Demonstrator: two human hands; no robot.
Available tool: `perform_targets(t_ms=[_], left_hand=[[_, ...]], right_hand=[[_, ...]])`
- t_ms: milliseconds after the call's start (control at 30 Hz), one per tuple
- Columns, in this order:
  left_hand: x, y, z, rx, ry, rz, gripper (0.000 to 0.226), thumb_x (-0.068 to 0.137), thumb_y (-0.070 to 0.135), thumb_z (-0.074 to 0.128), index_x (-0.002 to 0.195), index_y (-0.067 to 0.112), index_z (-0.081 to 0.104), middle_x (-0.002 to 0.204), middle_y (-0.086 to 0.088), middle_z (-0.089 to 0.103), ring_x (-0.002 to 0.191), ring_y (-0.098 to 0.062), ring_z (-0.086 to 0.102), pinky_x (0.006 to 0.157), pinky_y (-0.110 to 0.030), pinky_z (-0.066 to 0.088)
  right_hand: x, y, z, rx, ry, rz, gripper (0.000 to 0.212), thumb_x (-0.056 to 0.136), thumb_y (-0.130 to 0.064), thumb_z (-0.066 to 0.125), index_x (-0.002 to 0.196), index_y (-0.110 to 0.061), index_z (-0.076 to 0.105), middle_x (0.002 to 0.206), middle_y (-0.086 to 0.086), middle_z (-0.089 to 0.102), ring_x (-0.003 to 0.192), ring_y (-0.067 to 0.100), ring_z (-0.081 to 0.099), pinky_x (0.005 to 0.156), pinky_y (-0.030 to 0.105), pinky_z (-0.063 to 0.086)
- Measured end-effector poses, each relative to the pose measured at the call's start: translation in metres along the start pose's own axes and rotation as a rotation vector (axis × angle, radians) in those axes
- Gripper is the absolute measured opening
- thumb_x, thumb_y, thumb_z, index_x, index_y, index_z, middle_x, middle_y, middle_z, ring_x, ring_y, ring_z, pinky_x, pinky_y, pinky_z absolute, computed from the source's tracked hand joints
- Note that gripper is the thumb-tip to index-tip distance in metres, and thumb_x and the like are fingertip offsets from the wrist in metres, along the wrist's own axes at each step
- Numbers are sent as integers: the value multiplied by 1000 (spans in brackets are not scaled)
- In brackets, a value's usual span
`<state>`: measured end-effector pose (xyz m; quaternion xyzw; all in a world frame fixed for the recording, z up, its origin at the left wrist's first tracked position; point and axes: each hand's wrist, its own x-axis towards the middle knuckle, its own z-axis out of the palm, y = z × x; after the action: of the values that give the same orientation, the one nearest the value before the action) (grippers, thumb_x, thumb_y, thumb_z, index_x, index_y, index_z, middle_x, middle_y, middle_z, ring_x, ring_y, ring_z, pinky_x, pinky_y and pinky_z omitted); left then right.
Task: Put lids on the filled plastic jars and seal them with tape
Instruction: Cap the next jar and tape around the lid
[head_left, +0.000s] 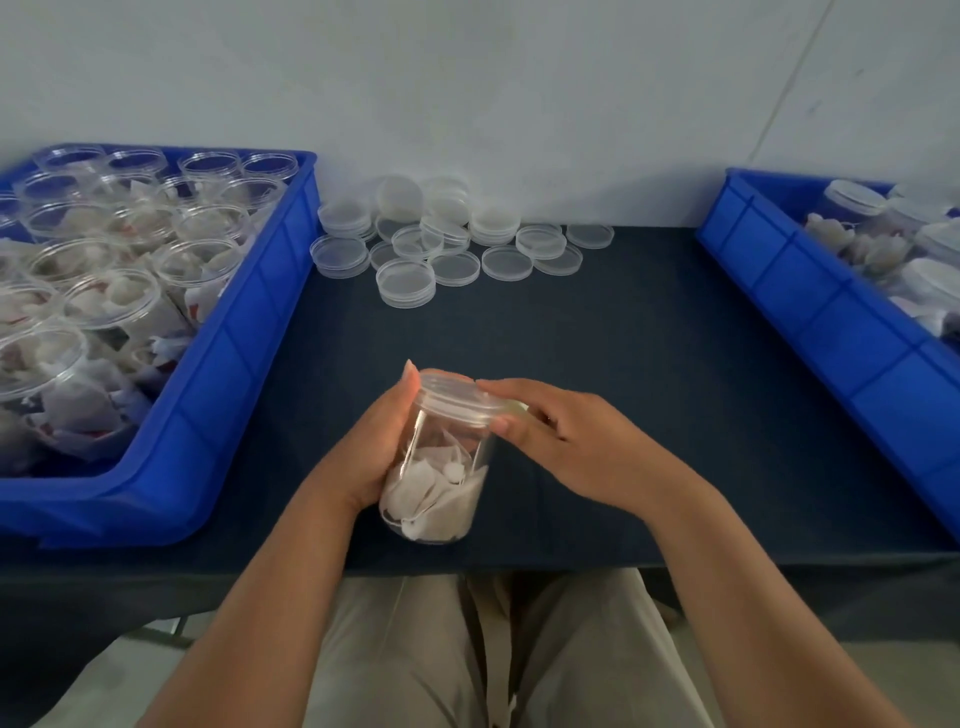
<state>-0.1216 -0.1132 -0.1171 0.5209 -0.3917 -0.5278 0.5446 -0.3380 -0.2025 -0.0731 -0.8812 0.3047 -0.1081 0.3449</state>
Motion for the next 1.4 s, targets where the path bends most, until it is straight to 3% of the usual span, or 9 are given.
perform_targets(t_ms=[167, 333, 400, 600, 700, 867, 1000, 1167, 1400], left_hand=[[-15, 15, 12, 468, 380, 278, 45, 90, 73, 47, 121, 46, 65, 109, 31, 69, 98, 8, 68, 75, -8, 51], [-33, 9, 45, 714, 428, 132, 104, 61, 106, 47, 147, 50, 31, 124, 31, 54, 111, 6, 57, 85, -20, 46], [-33, 6, 49, 704, 511, 194, 103, 59, 102, 56, 144, 47, 37, 119, 32, 54, 107, 7, 58, 83, -17, 46], [-24, 15, 32, 581, 499, 224, 60, 71, 83, 59, 123, 54, 51, 112, 49, 54, 103, 21, 57, 71, 2, 43], [-20, 19, 22, 496, 424, 170, 55, 72, 83, 49, 116, 51, 59, 110, 37, 63, 101, 19, 59, 73, 0, 46], [-18, 14, 14, 199, 207, 95, 54, 88, 72, 50, 130, 40, 63, 131, 0, 67, 110, -16, 72, 85, -29, 61], [-19, 10, 17, 286, 164, 168, 62, 72, 66, 67, 126, 36, 62, 114, 15, 70, 103, -11, 71, 83, -26, 59], [-24, 6, 27, 491, 287, 272, 58, 63, 64, 84, 110, 42, 59, 108, 22, 67, 98, -3, 69, 74, -13, 54], [-35, 2, 53, 936, 527, 567, 68, 66, 69, 81, 118, 33, 56, 104, 28, 59, 95, 3, 62, 74, -7, 47]], right_hand=[[-8, -5, 3, -56, 85, 58, 61, 96, -75, 34, 150, -50, 48, 97, -45, 57, 90, -23, 53, 66, 8, 41], [-18, -12, 15, -130, 188, 13, 56, 100, -68, 34, 150, -47, 50, 130, -21, 67, 113, -2, 59, 83, 11, 44], [-19, -14, 19, -147, 197, 8, 60, 98, -70, 34, 151, -46, 47, 132, -22, 66, 115, -4, 59, 79, 8, 41], [-25, -3, 15, 6, 63, 78, 48, 95, -74, 39, 140, -55, 38, 84, -15, 66, 81, -1, 65, 61, 19, 50], [-24, 1, 9, -16, 33, 62, 29, 100, -65, 41, 127, -56, 43, 87, -19, 63, 78, 0, 63, 59, 14, 49], [-16, 6, -1, -42, 25, 25, 19, 106, -54, 46, 120, -51, 57, 98, -36, 61, 89, -8, 60, 64, 15, 47], [-13, 4, 9, -56, 120, -1, 17, 108, -47, 49, 115, -44, 64, 95, -31, 63, 89, -6, 61, 73, 6, 44], [-20, 0, 11, -155, 207, 57, 21, 108, -42, 49, 114, -42, 68, 93, -20, 70, 86, 1, 64, 71, 18, 54], [-12, -6, 17, -336, 170, 237, 27, 110, -30, 38, 96, -36, 60, 85, -10, 63, 79, 12, 60, 68, 35, 55]])
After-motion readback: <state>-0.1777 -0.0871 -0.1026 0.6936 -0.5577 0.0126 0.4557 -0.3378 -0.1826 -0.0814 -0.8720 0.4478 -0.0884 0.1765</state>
